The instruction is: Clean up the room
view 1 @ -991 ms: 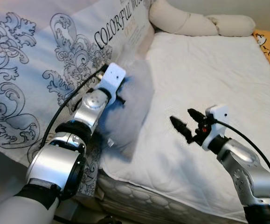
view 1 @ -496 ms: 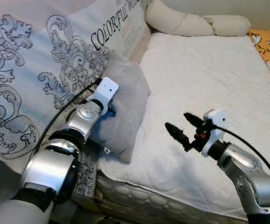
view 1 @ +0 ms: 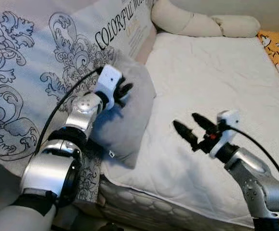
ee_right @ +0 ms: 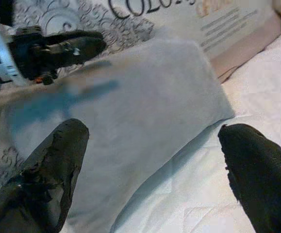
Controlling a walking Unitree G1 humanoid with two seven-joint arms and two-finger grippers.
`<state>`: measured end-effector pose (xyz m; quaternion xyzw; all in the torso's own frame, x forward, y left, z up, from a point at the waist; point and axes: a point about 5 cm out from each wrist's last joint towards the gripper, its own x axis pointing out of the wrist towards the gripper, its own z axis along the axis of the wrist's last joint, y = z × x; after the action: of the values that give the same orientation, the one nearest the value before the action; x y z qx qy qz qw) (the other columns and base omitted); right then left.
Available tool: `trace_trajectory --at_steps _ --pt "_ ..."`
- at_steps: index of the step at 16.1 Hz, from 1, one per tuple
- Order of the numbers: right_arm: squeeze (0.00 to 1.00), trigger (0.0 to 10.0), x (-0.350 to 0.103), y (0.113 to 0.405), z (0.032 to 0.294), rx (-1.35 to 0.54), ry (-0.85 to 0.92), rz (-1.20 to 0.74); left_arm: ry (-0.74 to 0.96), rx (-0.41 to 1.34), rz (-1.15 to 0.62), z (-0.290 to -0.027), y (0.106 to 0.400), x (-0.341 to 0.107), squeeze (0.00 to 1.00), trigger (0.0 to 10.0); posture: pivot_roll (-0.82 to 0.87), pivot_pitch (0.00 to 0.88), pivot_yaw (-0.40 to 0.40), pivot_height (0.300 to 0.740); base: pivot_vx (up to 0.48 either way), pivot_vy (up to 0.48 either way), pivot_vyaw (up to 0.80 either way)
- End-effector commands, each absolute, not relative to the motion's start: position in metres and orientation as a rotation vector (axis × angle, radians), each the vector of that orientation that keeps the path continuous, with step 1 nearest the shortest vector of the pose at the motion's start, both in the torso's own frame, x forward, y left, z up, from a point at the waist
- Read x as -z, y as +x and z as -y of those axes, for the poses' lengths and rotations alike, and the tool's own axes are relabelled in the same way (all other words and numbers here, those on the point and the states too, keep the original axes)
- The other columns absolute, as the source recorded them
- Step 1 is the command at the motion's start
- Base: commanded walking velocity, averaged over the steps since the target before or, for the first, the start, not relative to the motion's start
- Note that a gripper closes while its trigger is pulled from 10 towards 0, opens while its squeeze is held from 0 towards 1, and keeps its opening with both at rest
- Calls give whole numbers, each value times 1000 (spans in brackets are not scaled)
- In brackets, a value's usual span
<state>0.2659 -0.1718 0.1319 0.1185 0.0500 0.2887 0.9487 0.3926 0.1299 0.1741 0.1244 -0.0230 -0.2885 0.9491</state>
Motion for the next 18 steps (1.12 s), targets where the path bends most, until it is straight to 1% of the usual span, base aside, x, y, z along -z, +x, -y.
trace_trajectory --at_steps 1,2,3,4,5,6,7,8,10,11,12,13,14,15,16,18 --pt "1000 10000 -133 266 175 -562 260 -86 224 608 72 -130 390 -177 1000 10000 -118 0 37 740 0 0 0" --pt "1000 10000 -133 264 175 -542 270 -75 203 637 103 -129 384 -177 1000 10000 -116 0 43 740 0 0 0" --pt "1000 10000 -136 264 173 -487 258 -38 168 627 143 -130 365 -176 1000 10000 -117 0 45 740 0 0 0" --pt "1000 10000 -136 265 172 -450 231 -40 152 589 131 -132 355 -174 1000 10000 -114 0 45 740 0 0 0" --pt "1000 10000 -135 265 171 -430 229 -58 150 533 138 -136 347 -172 1000 10000 -113 0 46 740 0 0 0" --pt "1000 10000 -132 263 168 -398 237 -78 139 438 137 -145 331 -166 1000 10000 -110 0 43 740 0 0 0" --pt "1000 10000 -130 260 166 -363 239 -76 115 364 108 -152 312 -159 1000 10000 -92 0 33 740 0 0 0" --pt "1000 10000 -125 256 164 -315 240 -84 88 327 51 -155 291 -151 1000 10000 -77 0 24 740 0 0 0" --pt "1000 10000 -121 252 163 -267 259 -102 77 249 11 -161 274 -145 1000 10000 -61 0 7 740 0 0 0" --pt "1000 10000 -117 248 165 -226 273 -115 67 171 -9 -168 265 -142 1000 10000 -52 0 -9 740 0 -371 -800" --pt "1000 10000 -116 246 165 -221 273 -118 73 128 -14 -173 261 -141 1000 10000 -45 0 -24 740 0 -371 -800" --pt "1000 10000 -115 242 166 -211 262 -131 75 69 -32 -180 254 -141 1000 10000 -38 0 -35 740 0 -480 0" --pt "1000 10000 -114 241 166 -195 263 -142 56 60 -55 -184 243 -139 1000 10000 -31 0 -51 740 0 -480 0" --pt "1000 10000 -112 242 166 -185 248 -143 89 70 -63 -184 242 -137 1000 10000 -28 0 -54 740 0 -480 0" --pt "1000 10000 -110 242 167 -171 216 -156 129 35 -67 -189 243 -139 1000 10000 -34 0 -52 740 0 -480 0" --pt "1000 10000 -108 242 166 -157 189 -177 124 1 -84 -194 242 -141 1000 10000 -36 0 -35 740 0 -480 0"
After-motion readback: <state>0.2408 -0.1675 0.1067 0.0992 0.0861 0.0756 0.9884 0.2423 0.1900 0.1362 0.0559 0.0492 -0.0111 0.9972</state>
